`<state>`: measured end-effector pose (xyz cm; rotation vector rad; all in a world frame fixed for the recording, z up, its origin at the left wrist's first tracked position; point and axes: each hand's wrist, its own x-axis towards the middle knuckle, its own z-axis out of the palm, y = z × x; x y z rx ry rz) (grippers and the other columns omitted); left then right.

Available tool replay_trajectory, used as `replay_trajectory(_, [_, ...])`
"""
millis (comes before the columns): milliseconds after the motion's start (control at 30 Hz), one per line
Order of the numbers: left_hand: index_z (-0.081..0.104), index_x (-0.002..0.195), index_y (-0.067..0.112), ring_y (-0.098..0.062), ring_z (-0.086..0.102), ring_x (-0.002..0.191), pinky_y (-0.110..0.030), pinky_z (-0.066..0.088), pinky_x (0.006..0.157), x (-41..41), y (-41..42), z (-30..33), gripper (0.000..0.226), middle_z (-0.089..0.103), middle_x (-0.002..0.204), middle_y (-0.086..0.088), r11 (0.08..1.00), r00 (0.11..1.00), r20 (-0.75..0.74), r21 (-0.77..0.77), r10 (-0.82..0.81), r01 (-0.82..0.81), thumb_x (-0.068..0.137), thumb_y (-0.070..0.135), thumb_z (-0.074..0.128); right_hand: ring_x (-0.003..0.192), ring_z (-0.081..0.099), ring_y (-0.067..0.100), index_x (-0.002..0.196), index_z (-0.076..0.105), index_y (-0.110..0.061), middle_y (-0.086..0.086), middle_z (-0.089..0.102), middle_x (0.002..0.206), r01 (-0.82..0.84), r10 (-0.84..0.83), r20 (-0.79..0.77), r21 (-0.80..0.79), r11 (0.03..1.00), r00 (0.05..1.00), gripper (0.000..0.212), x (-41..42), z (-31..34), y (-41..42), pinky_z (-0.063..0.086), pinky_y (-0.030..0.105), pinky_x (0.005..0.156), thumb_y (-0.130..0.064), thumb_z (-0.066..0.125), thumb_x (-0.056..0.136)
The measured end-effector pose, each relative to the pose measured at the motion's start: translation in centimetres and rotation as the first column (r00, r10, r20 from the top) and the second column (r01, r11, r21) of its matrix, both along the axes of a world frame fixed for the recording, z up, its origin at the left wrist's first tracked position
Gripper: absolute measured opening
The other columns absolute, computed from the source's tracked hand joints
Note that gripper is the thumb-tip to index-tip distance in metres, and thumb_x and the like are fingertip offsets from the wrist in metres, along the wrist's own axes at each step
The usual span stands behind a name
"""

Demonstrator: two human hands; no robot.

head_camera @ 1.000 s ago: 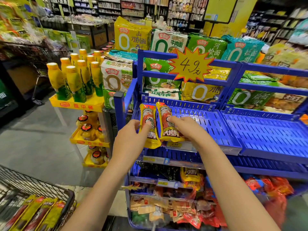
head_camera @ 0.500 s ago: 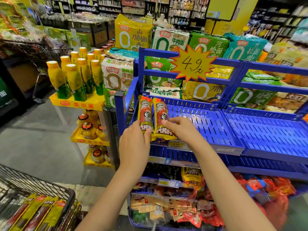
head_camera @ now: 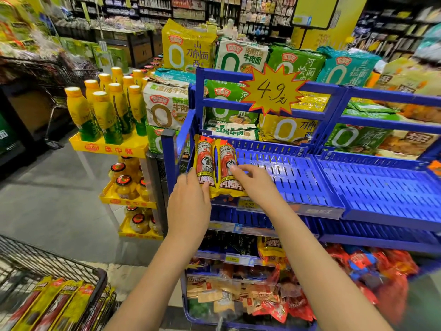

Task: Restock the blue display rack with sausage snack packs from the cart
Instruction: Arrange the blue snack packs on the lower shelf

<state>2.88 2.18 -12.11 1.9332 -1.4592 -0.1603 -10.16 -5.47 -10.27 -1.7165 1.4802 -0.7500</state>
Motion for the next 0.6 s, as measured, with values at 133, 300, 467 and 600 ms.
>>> replay_trajectory(133, [0.034,0.143,0.014,-0.021,0.048,0.120,-0.033,0.041,0.092,1.0,0.8,1.0,0.049,0.048,0.134,-0.006,0.996,0.997,-0.033,0.062,-0.068,0.070,0.098,0.031,0.042,0.091,0.051,0.016,0.119,0.059,-0.012,0.001,0.055,0.099,0.019,-0.019,0.005,-0.086,0.996,1.000,0.043,-1.2,1.3,1.1,0.038,0.029,0.076,-0.045,0.043,0.097])
replay_trajectory(300, [0.044,0.138,0.016,-0.024,0.049,0.122,-0.036,0.041,0.095,3.0,4.8,3.1,0.047,0.053,0.135,-0.005,0.990,0.996,0.079,0.138,-0.046,0.035,0.095,0.035,0.047,0.119,0.051,0.020,0.135,0.048,-0.014,0.003,0.056,0.131,-0.096,0.036,-0.178,-0.336,0.937,0.983,0.046,-1.9,4.1,4.9,0.042,0.038,0.098,-0.040,0.046,0.097])
replay_trajectory(467, [0.043,0.137,0.012,-0.028,0.046,0.125,-0.041,0.039,0.099,5.5,13.3,2.3,0.049,0.049,0.138,-0.007,0.975,0.957,0.231,0.095,0.174,-0.200,0.094,0.034,0.049,0.115,0.052,0.022,0.130,0.052,-0.013,0.004,0.059,0.124,-0.382,0.239,-0.308,-0.593,0.709,0.921,0.042,1.1,3.9,10.7,0.041,0.039,0.094,-0.035,0.048,0.095])
replay_trajectory(600, [0.044,0.137,0.005,-0.032,0.049,0.123,-0.044,0.042,0.100,7.9,21.1,-1.8,0.061,0.049,0.138,-0.014,0.904,0.893,0.330,0.195,0.305,-0.380,0.087,0.041,0.047,0.109,0.057,0.026,0.122,0.057,-0.012,0.005,0.062,0.118,-0.617,0.446,-0.426,-0.526,0.586,0.787,0.044,5.8,-1.4,14.8,0.046,0.044,0.090,-0.038,0.045,0.089])
